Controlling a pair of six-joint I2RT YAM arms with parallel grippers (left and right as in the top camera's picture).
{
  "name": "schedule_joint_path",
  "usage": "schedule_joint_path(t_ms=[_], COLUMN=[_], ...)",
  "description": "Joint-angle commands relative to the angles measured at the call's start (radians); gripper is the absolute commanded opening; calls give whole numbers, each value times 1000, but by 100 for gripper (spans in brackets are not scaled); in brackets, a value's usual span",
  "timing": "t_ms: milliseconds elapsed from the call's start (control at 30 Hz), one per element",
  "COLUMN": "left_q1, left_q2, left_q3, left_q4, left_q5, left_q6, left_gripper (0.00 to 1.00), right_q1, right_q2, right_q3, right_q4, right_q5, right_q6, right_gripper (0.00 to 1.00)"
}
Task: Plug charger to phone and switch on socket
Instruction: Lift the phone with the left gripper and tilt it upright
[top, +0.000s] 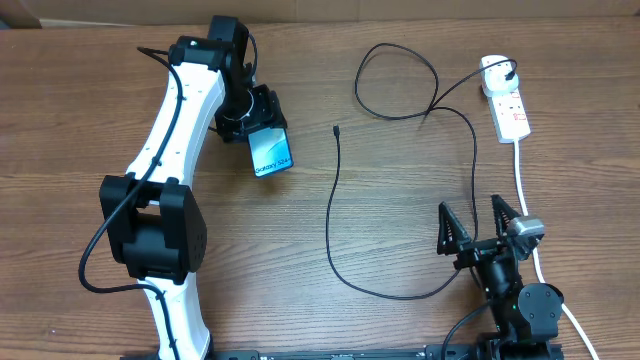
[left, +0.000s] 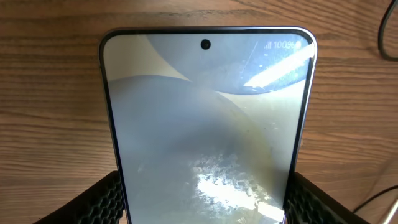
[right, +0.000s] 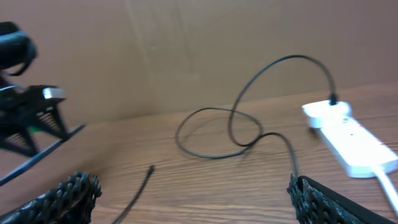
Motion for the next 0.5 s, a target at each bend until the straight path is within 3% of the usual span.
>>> schedule_joint_path(t_ms=[0,133,467], left_q1=[-6,-6,-6], left_q2=[-3,-3,-3], left_q3=[35,35,35], left_q4=[5,13,16], left_q5=[50,78,135], left_q6=[-47,-48,-114], left_gripper=[24,4,4], right_q1=[5,5,5], right_q2=[-9,-9,106], right_q3=[-7,28,183], right_q4=[10,10,-62], right_q5=[-121,-177,-284], right_q6=[26,44,158], right_gripper=[100,100,100])
